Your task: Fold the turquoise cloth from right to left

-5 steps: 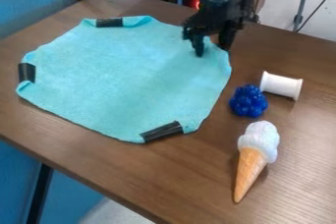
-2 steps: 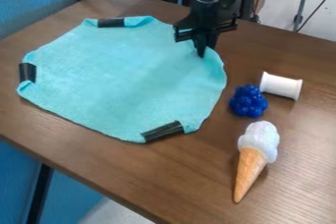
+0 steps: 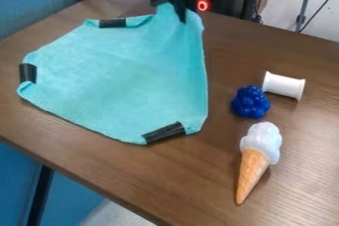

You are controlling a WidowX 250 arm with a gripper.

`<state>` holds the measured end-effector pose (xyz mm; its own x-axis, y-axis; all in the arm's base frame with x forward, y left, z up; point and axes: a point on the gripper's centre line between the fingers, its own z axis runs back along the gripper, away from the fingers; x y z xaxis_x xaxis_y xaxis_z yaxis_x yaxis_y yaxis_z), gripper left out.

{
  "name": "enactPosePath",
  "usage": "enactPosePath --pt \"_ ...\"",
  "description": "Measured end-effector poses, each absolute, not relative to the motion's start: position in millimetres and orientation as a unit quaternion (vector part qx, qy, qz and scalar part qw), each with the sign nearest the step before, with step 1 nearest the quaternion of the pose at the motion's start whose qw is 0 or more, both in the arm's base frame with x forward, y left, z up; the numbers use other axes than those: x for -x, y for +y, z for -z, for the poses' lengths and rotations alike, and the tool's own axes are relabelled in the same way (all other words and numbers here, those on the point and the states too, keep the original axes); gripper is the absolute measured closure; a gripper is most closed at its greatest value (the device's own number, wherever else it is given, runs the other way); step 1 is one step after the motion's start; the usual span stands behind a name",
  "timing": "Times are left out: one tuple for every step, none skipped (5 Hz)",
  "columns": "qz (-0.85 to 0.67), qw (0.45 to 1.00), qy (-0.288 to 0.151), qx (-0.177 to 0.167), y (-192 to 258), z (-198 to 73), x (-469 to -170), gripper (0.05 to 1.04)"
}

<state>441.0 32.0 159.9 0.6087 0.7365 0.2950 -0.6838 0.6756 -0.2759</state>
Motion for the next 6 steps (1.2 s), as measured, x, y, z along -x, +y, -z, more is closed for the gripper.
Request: enactPosePath --pt "-0.398 0.894 -0.194 0.069 57.2 -164.6 -409.5 1.015" --pt "-0.396 0.896 -0.194 0.056 86.4 -160.5 -373.0 1.015" --pt "-0.403 0.896 -0.183 0.041 116.8 -155.2 -339.5 1.015" --pt "-0.398 0.898 -0.181 0.035 144.4 -160.5 -316.1 1.015" --pt "-0.402 0.897 -0.18 0.022 166.9 -163.0 -299.7 1.015" --pt "-0.425 0.893 -0.148 -0.003 188.1 -160.3 -276.1 0.997"
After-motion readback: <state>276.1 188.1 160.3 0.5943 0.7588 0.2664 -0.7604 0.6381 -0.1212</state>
